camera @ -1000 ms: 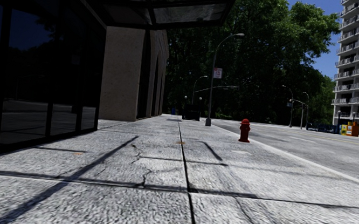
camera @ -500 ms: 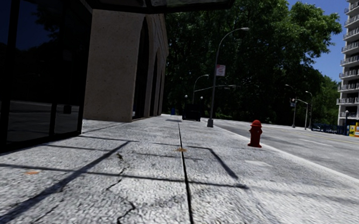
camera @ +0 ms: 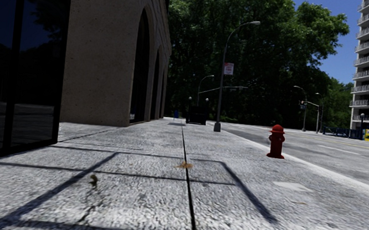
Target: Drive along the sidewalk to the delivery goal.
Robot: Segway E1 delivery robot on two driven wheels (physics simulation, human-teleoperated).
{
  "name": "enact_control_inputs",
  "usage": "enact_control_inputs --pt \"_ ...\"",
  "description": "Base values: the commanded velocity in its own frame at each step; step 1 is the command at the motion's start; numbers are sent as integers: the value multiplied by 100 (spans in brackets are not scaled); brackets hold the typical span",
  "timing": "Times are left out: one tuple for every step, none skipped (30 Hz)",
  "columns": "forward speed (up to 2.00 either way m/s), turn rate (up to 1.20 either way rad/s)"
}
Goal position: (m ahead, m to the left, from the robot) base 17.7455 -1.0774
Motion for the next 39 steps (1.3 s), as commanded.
enact_control_inputs --pt "200 -23" --pt "200 -23" --pt "200 -23" --pt "200 -23" --pt "200 -23" --pt "200 -24" --pt "200 -25" --pt "200 -25" --pt "200 -31" --pt "200 -38" --pt "200 -38" --pt "200 -40" --pt "200 -40" --pt "200 -40" --pt "200 -41" --pt "200 -41" --pt "200 -41" --pt "200 -41" --pt "200 -41" --pt "200 0" --pt "200 0" --pt "200 0" --pt "200 0" --pt "200 0" --pt "200 0" --pt "200 0" --pt "200 0" --pt "200 0" --pt "200 0" --pt "200 0" --pt "200 0" --pt "200 0" --pt "200 0" --pt "200 0" --pt "200 0" --pt "200 0" --pt "200 0" --pt "200 0" --pt "200 0"
